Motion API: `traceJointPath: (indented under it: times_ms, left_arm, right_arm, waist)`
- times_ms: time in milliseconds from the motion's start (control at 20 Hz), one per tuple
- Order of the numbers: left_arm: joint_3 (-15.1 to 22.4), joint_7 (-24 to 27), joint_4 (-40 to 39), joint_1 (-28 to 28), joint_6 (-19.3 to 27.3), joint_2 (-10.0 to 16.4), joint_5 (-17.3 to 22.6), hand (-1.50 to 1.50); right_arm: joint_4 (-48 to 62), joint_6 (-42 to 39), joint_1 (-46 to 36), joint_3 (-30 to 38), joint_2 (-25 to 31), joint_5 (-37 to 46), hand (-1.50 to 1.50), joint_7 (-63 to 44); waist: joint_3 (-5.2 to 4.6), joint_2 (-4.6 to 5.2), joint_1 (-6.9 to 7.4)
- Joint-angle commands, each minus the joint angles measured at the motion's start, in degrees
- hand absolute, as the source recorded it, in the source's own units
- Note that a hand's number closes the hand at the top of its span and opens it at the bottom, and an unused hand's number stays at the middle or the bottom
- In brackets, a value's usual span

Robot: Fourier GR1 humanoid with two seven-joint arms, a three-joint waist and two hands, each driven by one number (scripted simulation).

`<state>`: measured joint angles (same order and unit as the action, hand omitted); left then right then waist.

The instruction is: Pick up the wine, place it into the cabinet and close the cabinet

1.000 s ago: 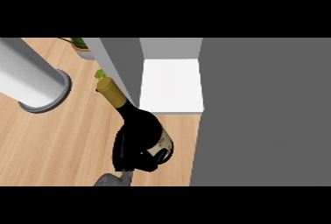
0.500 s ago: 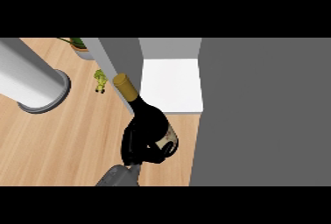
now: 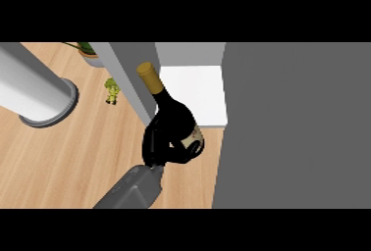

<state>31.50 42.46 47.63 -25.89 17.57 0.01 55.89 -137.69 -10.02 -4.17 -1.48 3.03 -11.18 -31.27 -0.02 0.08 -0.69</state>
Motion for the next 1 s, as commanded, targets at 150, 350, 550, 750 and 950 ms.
traceJointPath:
  times_ms: [150,350,550,750,950]
  left_arm:
    - [0.2,0.7,-5.2,-7.4,1.7,0.0,6.6,1.50]
    - [-1.8,2.7,-15.3,-12.1,-3.4,0.0,9.2,1.50]
    - [-0.1,2.1,-12.9,-14.1,-0.3,0.0,11.3,1.50]
    - [-6.1,-0.7,-21.1,-22.7,-2.2,0.0,10.2,1.50]
    - [-8.0,-1.6,-25.5,-26.0,-3.4,0.0,10.0,1.50]
  right_arm:
    - [1.1,-1.1,-2.0,6.4,2.6,-7.4,-1.50,-0.4]
    - [1.0,1.2,-2.5,0.0,0.0,-1.1,-1.50,-0.6]
    - [0.8,-2.0,2.0,2.4,0.6,-3.7,-1.50,2.8]
    - [2.0,-2.8,2.0,1.4,0.4,-1.9,-1.50,4.9]
    - [-2.5,1.1,-0.7,2.0,1.0,-3.8,-1.50,-1.9]
  waist:
    - [0.00,0.06,-0.25]
    - [-0.04,0.24,-0.68]
    - [0.00,0.13,-0.64]
    - [-0.01,0.32,-1.05]
    - [-0.03,0.25,-0.79]
